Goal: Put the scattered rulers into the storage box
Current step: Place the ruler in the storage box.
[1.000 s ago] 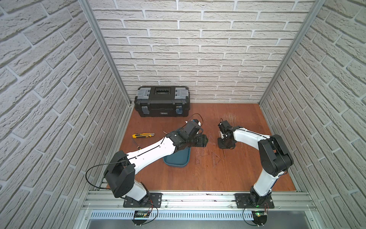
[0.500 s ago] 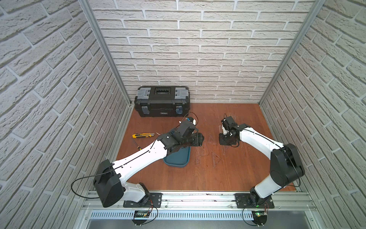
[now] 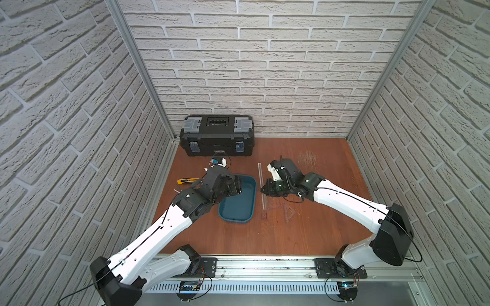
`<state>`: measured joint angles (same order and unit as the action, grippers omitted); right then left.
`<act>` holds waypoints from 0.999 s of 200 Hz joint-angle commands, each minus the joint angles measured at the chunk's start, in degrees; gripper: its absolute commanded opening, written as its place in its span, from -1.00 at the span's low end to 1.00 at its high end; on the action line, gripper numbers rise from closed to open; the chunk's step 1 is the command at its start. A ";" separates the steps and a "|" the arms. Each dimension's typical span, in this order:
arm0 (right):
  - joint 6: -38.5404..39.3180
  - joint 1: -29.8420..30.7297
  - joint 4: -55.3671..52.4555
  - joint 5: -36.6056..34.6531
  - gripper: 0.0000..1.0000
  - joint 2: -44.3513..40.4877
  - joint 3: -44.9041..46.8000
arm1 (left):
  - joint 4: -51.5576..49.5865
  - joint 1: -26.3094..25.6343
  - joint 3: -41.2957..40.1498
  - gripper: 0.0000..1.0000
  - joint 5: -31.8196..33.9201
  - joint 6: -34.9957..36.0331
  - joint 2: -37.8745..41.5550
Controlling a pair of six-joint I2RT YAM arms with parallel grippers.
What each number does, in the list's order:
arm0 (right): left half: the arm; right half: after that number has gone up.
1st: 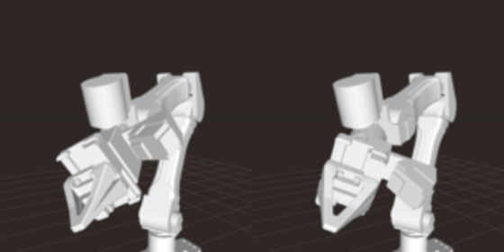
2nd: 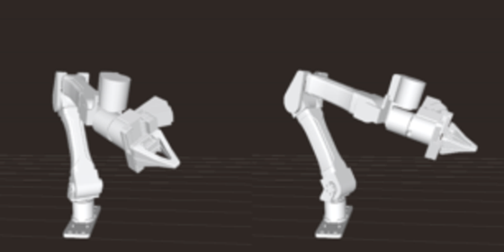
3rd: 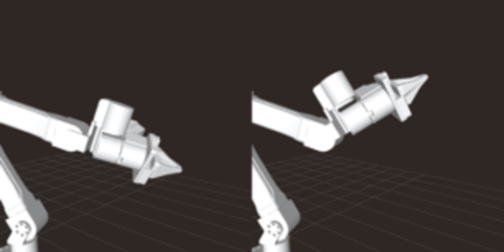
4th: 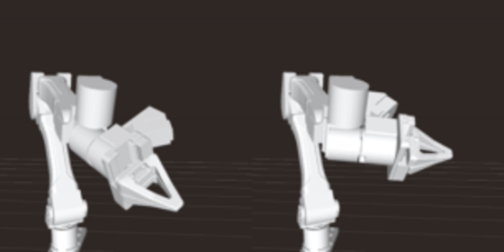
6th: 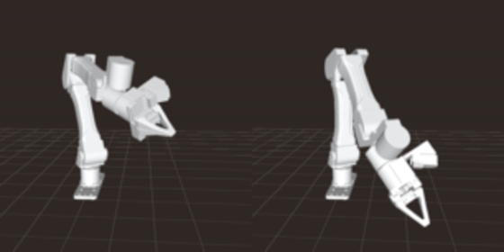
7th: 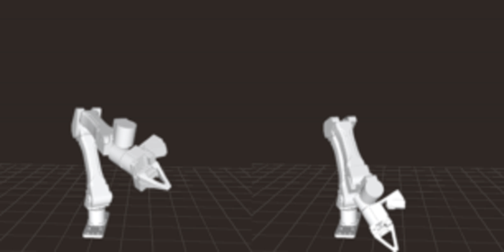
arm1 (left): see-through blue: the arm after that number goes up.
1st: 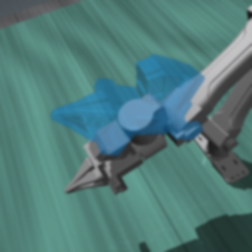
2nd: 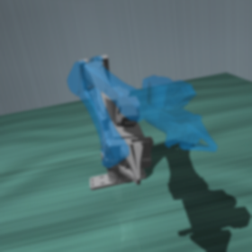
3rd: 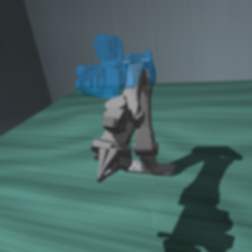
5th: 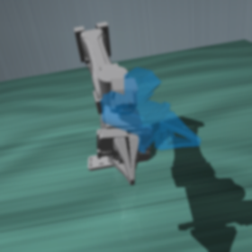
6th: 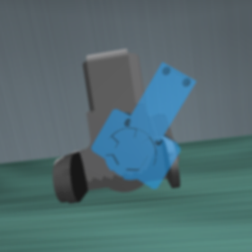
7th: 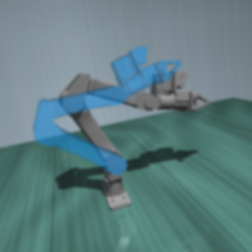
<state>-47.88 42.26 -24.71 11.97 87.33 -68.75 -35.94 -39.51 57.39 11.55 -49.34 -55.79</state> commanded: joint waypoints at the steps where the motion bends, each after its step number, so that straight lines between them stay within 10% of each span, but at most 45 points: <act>1: -11.59 2.91 14.75 0.28 -0.94 4.35 -0.18 | -5.11 0.85 -2.43 0.43 3.59 -3.33 4.24; 200: -13.56 10.72 16.06 -0.95 -0.94 21.59 -7.87 | -7.01 1.01 -5.16 0.42 4.06 -6.00 8.85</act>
<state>-62.06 51.92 -8.16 13.08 109.03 -75.64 -44.62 -38.87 52.88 15.20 -55.22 -47.35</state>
